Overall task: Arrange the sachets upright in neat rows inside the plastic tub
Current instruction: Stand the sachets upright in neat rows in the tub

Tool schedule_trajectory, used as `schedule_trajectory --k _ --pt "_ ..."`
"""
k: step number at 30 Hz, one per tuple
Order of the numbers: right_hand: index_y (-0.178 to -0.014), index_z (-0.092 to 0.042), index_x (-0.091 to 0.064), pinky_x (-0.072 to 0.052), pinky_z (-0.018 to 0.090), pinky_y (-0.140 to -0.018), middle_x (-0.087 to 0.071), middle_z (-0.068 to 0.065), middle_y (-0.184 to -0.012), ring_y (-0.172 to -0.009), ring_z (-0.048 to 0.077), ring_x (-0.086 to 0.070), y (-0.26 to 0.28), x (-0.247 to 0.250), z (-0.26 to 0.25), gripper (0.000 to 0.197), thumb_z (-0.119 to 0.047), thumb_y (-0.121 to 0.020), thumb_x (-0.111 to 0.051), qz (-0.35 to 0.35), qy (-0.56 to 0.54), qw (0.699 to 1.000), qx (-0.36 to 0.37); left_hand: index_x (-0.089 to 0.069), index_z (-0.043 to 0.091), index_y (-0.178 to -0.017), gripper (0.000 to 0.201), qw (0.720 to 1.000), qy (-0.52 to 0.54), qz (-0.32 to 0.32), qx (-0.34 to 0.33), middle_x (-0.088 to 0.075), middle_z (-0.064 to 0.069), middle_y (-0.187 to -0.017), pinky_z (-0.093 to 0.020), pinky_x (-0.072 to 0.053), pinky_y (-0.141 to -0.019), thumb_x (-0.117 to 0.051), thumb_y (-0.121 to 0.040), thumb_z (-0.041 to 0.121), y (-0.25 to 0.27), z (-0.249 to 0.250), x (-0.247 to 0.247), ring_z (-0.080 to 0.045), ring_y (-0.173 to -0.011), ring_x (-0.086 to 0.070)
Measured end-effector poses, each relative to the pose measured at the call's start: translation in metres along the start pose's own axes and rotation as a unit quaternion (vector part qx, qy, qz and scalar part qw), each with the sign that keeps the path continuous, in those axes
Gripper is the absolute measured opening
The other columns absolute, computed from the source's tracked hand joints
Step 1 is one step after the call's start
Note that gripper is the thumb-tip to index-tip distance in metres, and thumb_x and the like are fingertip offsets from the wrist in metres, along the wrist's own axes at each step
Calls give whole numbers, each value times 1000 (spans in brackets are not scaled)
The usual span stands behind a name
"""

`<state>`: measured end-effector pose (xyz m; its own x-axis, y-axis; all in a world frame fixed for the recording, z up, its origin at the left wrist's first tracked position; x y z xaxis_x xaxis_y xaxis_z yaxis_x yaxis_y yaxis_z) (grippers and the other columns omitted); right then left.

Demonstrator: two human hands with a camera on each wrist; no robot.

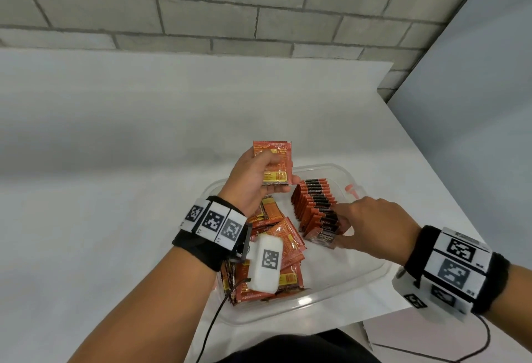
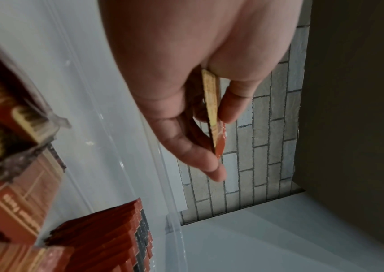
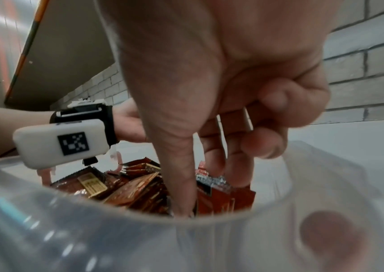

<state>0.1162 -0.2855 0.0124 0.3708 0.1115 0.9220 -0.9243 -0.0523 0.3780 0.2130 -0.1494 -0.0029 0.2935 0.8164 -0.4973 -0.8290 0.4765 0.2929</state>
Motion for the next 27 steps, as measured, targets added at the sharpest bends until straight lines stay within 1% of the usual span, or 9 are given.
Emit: schedule_trajectory --k 3,8,10,14,17,20,23,25,27 --pt "-84 -32 -45 -42 23 -57 -59 -13 -85 -73 13 -58 2 7 6 26 -54 -83 -57 10 -27 1000 -10 -55 11 -104 12 1000 12 -10 8 -71 -9 -84 -31 -59 -61 -50 -95 5 0 -1 -4 -31 -75 -71" --pt "-90 -25 -58 -46 23 -61 -58 -12 -75 -64 6 -55 2 24 16 18 -43 -88 -59 18 -129 991 -26 -60 12 -106 18 999 -23 -37 10 -72 -5 -90 -38 -60 -74 -56 -91 3 1 -4 -8 -27 -86 -70" --pt "-96 -25 -60 -43 15 -57 -63 -11 -78 -57 2 -55 1 37 17 19 -41 -87 -62 44 -224 973 -13 -62 13 -105 18 997 -58 -40 2 -72 -3 -90 -34 -58 -72 -59 -89 4 1 -3 -9 -22 -84 -69" --pt "-111 -32 -58 -42 11 -61 -64 -13 -90 -59 2 -57 -5 71 15 27 -41 -86 -63 123 -350 929 11 -64 17 -104 19 991 -130 -20 -29 -72 -1 -91 -25 -48 -59 -65 -86 9 4 7 -13 -15 -78 -67" --pt "-117 -32 -55 -43 14 -60 -64 -11 -94 -65 5 -60 -12 87 9 32 -38 -87 -63 141 -420 896 25 -65 19 -104 20 979 -194 -36 -52 -73 1 -92 -25 -48 -58 -67 -86 10 8 16 -25 -14 -79 -68" --pt "-101 -27 -59 -46 24 -58 -65 -3 -84 -61 11 -61 -17 98 9 15 -25 -87 -66 168 -474 864 33 -65 18 -104 18 971 -220 -63 -63 -73 1 -91 -26 -51 -59 -66 -87 12 15 22 -39 -15 -81 -69" --pt "-82 -24 -58 -48 28 -58 -63 -3 -76 -58 12 -57 -10 113 19 12 -18 -86 -67 253 -471 845 31 -63 16 -106 17 988 -141 -48 -36 -69 -7 -105 -29 -57 -70 -58 -92 25 19 24 -36 -21 -90 -68" --pt "-77 -22 -58 -46 23 -61 -60 -7 -75 -62 11 -54 2 124 24 15 -15 -84 -69 334 -430 838 36 -60 13 -113 33 997 -76 -1 2 -65 -12 -115 -34 -58 -75 -52 -94 38 19 22 -22 -27 -97 -67" --pt "-76 -19 -61 -42 16 -60 -55 -12 -75 -67 10 -51 15 130 16 16 -10 -81 -72 382 -370 843 77 -56 5 -119 45 999 -23 25 40 -65 -17 -112 -35 -59 -71 -50 -94 43 21 17 -13 -30 -92 -70"
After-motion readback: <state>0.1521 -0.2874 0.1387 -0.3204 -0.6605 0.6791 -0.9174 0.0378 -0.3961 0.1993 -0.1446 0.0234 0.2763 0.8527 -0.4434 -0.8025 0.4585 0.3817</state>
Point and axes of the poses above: each hand's wrist, its own y-axis away from the middle knuckle, its own x-axis out of the back of the hand, z = x × y, the point moved 10 cm from there along -y, towards the middle knuckle
